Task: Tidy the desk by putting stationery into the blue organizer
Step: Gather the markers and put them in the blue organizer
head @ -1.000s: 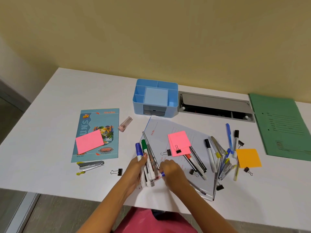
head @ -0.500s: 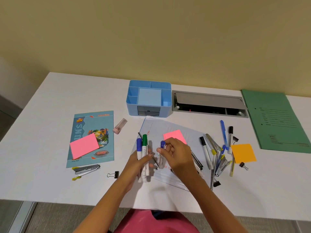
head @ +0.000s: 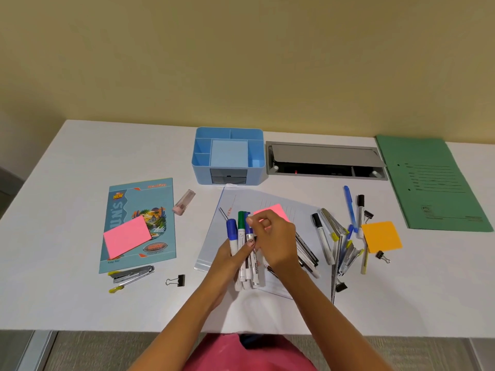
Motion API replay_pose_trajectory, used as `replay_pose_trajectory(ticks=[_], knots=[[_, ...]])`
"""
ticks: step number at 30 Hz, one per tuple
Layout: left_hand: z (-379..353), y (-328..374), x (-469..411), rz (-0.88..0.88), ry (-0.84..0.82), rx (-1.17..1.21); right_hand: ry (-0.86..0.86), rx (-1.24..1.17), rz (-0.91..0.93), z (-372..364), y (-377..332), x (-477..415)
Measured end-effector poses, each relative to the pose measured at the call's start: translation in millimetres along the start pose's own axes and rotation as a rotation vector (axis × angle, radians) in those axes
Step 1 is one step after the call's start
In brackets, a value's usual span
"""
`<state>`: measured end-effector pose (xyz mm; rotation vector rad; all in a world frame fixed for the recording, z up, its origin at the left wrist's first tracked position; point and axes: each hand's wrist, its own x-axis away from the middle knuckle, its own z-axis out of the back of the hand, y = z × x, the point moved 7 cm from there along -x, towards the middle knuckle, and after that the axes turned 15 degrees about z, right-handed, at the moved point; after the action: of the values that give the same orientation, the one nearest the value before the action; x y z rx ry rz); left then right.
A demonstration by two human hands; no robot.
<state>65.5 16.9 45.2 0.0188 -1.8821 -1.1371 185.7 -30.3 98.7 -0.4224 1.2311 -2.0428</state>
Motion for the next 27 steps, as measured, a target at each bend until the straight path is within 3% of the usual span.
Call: replay_pose_trajectory(ticks=[2,4,7,12,23,27], knots=[[3,-3,-2,0.031,0.007,0.019,0.045,-0.025,-0.04,10,12,-1],[4,-6,-3,0.057,-0.028,0.041,0.063,0.104,-0.05,25,30,-1],[5,-8,-3,0.079,-0.026,0.034,-0.033,0.389,-0.062,40,64,6],[3,-9,-4,0.112,-0.02,0.004,-0.179,0.656,-0.11,43,103,27],[0,-8,-12,0.145,-0.045,0.071,-0.251,0.677,-0.165,42,112,32],[-2,-6,-12,0.149,-0.111,0.165,-0.11,0.534,-0.206,52,108,35]])
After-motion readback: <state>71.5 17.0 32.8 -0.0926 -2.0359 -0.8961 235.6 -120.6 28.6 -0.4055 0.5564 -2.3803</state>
